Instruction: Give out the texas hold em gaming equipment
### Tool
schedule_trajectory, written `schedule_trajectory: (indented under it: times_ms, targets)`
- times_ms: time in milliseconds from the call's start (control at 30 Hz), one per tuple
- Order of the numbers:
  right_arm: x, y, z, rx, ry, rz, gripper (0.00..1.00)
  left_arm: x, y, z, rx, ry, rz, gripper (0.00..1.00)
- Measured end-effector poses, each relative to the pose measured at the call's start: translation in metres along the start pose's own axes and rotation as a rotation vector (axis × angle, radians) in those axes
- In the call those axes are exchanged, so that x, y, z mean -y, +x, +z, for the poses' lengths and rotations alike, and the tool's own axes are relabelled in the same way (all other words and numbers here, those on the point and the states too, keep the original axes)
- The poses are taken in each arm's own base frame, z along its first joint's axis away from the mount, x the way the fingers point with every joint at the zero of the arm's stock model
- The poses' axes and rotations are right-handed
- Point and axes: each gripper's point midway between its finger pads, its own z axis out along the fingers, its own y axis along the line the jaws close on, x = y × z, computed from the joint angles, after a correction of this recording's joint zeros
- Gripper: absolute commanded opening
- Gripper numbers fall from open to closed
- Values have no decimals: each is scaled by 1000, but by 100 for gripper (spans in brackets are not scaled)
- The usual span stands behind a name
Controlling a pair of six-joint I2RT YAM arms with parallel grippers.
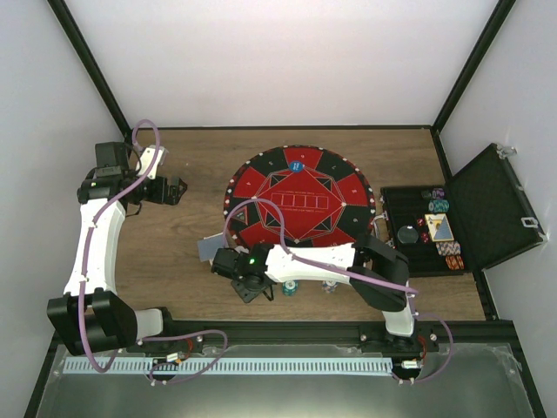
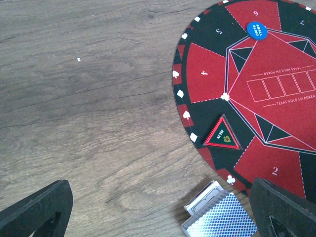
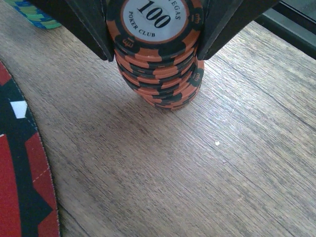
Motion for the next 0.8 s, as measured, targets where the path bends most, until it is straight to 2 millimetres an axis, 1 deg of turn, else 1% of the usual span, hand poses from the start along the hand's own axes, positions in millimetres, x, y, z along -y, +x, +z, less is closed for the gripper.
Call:
schedule_trajectory:
  times_ms: [133, 333, 467, 567, 667, 800]
  targets:
    - [0, 0, 0, 1, 1, 1, 31, 0, 0, 0, 0, 0, 2, 100]
    - [0, -1, -1, 3, 0, 0, 26, 0, 0, 0, 0, 0, 2, 100]
    - [-2, -7, -8, 11, -2, 1, 22, 0, 0, 0, 0, 0, 2, 100]
    - [-4, -14, -16, 27, -4, 2, 21, 0, 0, 0, 0, 0, 2, 100]
    - [-6, -25, -29, 54, -7, 1, 21, 0, 0, 0, 1, 0, 3, 100]
    - [0, -50, -51, 114, -14, 13, 20, 0, 0, -1, 1, 0, 2, 100]
